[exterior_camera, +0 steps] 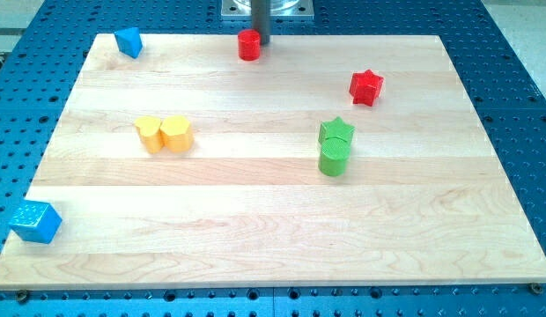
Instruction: Put the red blocks at the top right side
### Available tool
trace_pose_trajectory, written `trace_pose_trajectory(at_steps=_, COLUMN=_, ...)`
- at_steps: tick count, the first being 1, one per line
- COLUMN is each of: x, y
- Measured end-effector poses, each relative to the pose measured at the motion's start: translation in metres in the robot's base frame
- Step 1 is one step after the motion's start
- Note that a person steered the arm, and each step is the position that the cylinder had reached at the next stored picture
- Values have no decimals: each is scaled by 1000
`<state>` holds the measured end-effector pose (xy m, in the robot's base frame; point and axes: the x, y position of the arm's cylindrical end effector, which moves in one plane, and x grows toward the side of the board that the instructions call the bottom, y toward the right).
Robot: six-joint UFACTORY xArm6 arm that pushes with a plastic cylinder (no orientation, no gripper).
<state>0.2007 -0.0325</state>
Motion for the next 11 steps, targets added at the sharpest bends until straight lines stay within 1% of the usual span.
trace_pose_trajectory(at_steps=2, x=13, y=-44)
trace_pose_trajectory(at_steps=3, x=32, y=-49)
trace_pose_trajectory(at_steps=4, x=51, y=14)
trace_pose_trajectory(at_steps=5, x=37, y=-50)
trace_pose_trajectory(at_steps=6, x=69, y=-58)
trace_pose_trajectory(at_steps=8, x=83, y=100)
trace_pose_trajectory(at_steps=9, x=83, y=46)
trace_pose_trajectory(at_steps=10, x=113, y=54)
trace_pose_trajectory(at_steps=11, x=112, y=100)
